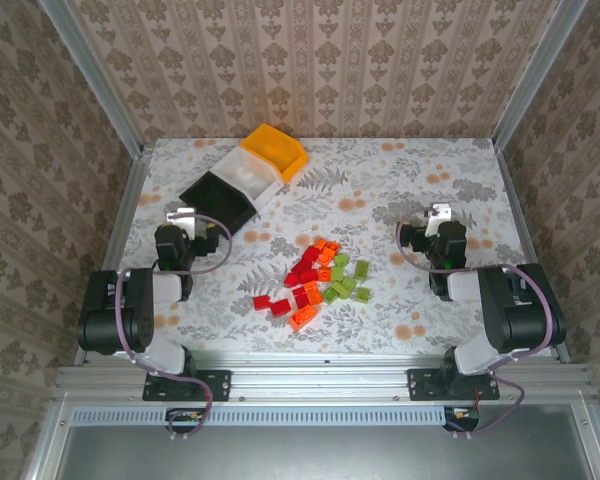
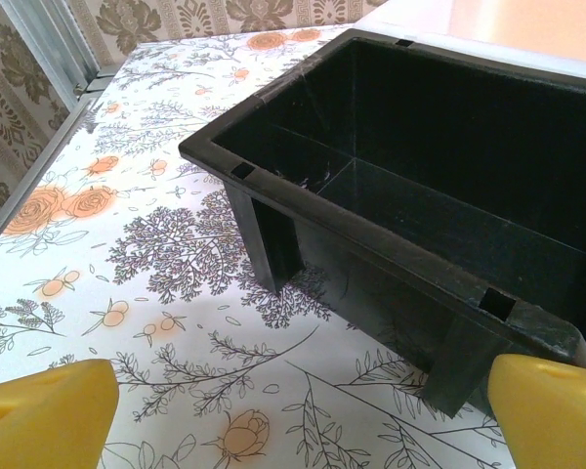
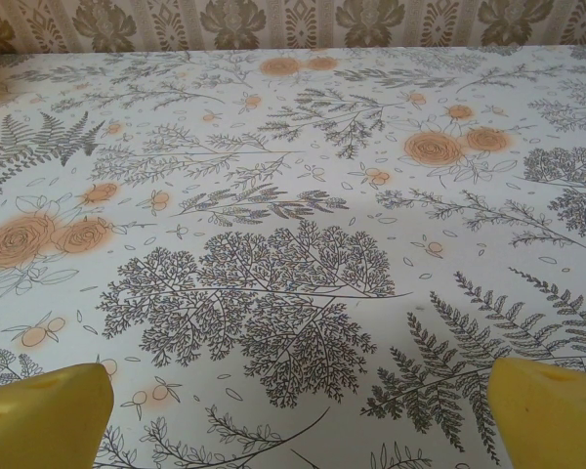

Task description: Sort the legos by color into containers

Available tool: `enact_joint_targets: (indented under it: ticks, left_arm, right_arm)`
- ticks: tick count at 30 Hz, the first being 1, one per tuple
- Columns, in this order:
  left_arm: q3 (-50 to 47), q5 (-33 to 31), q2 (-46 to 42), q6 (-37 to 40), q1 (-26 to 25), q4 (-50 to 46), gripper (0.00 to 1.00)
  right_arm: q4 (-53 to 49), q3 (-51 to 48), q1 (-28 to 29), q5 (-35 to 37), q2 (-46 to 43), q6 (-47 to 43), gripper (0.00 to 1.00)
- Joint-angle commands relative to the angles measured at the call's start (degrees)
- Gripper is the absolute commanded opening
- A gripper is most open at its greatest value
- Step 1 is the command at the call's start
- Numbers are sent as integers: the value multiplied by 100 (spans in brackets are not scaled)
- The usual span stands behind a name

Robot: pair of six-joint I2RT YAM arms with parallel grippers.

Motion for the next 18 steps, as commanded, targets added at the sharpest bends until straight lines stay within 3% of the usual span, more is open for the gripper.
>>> enact_joint_targets:
  ticks: [1,18]
  left_arm:
    - [57,8,-5,43,-27,-11,100]
    - [59,46,-3,44,-14,-19,100]
  right_arm:
    - [-56,88,-25,-122,-32,-34,100]
    - [-12,55,-25,-103,-51,-31,100]
